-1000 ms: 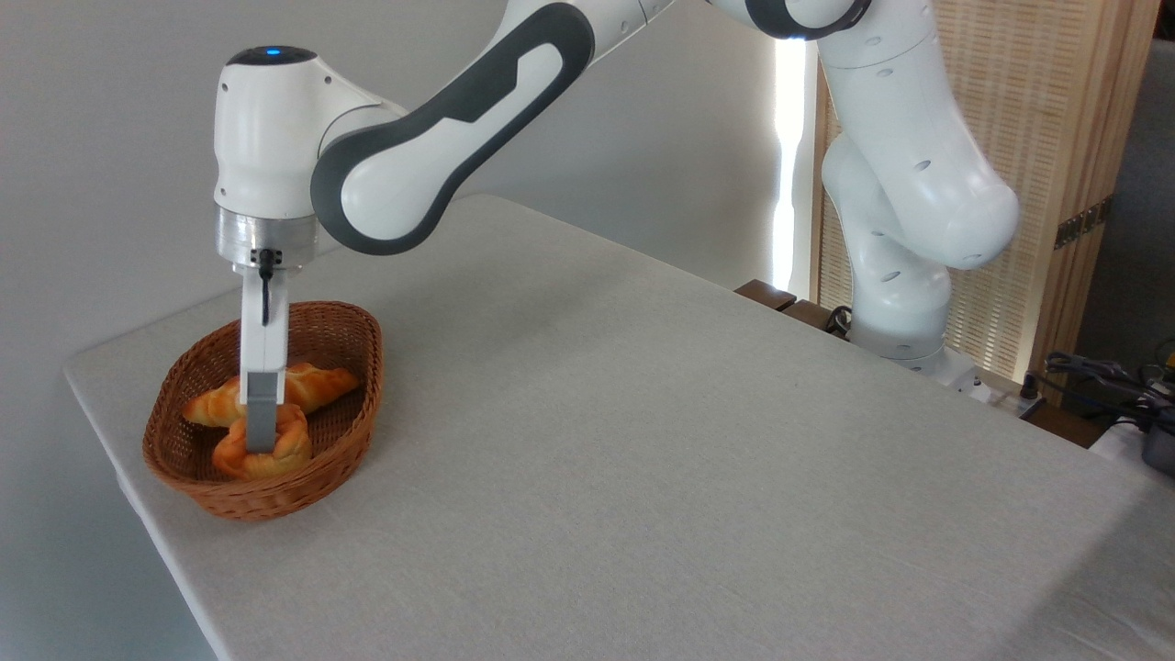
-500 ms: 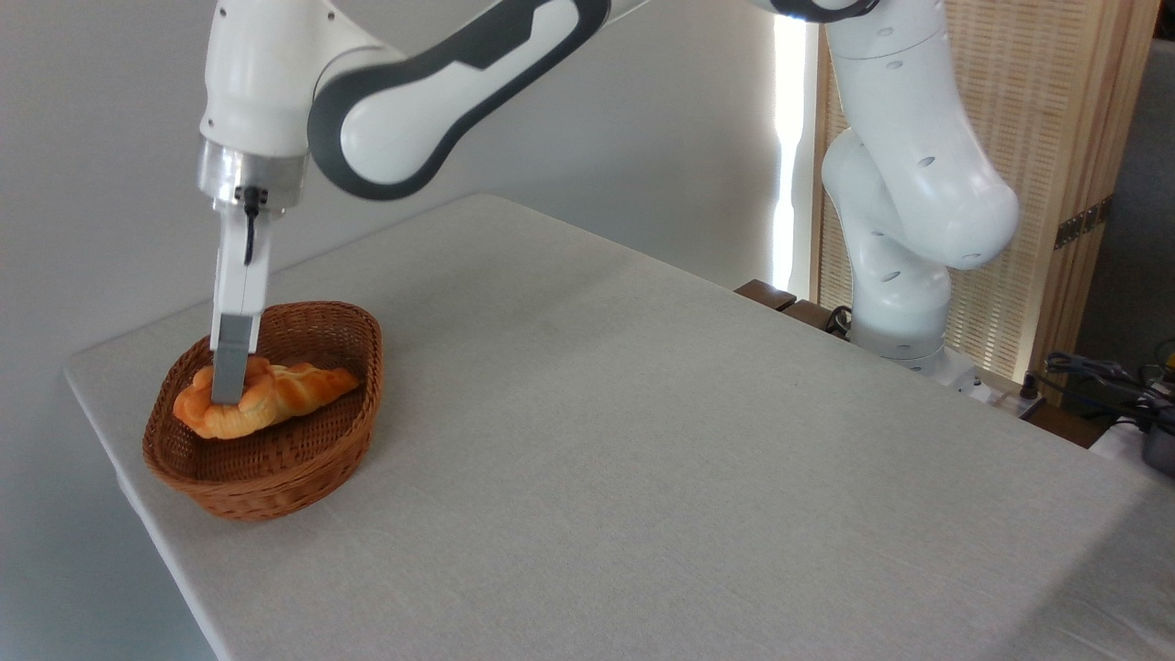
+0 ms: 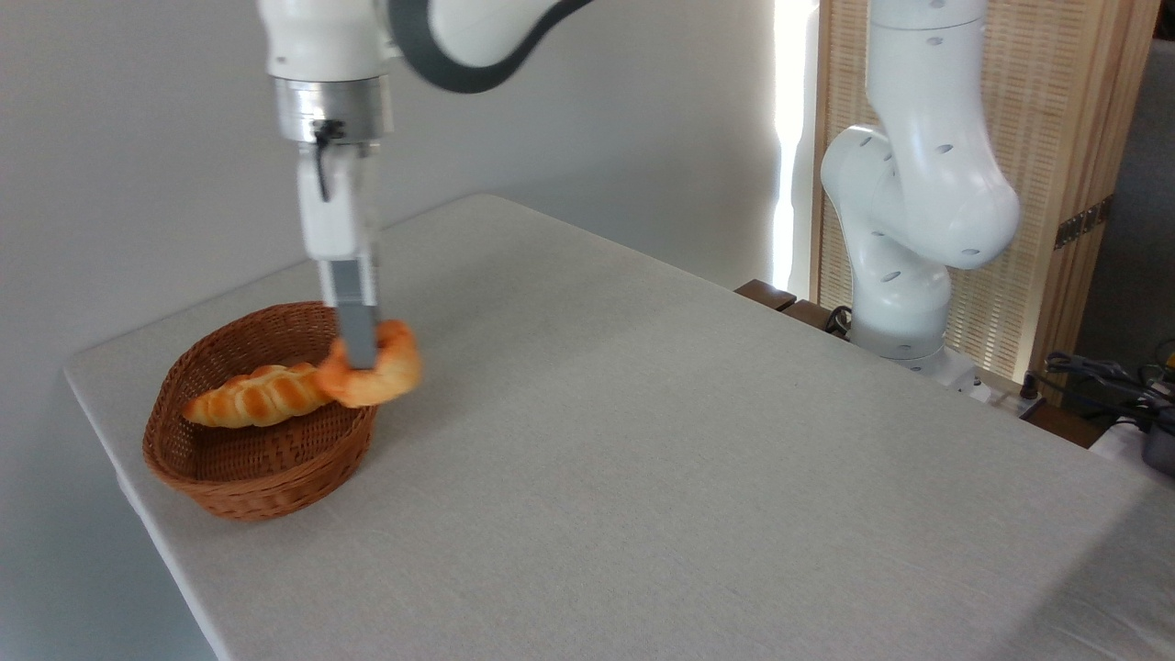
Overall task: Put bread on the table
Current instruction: 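Lift the bun out of the basket and carry it onto the table, then lower the bun onto the table and open the gripper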
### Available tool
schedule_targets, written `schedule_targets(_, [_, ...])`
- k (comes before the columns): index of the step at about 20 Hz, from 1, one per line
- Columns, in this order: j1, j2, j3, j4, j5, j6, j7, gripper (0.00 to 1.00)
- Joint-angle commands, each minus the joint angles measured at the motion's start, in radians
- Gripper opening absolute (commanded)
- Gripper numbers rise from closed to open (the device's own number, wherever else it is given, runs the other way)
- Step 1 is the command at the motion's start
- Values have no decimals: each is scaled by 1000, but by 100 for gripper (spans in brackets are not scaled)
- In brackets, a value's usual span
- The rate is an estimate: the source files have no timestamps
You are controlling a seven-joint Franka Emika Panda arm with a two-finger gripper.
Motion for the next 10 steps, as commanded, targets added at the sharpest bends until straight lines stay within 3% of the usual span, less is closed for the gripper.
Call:
schedule_targets(1, [-6, -108, 46, -190, -5, 5, 185, 62])
schedule_targets(2, [-6, -108, 51, -204, -2, 5, 207, 69])
schedule_targets(3, [-6, -105, 53, -234, 13, 10, 248, 84])
schedule_targets(4, [-6, -99, 53, -257, 45, 16, 275, 90])
schedule_targets(6, [-6, -96, 53, -277, 97, 20, 286, 96])
schedule_targets(10, [-6, -87, 53, -293, 118, 20, 287, 100])
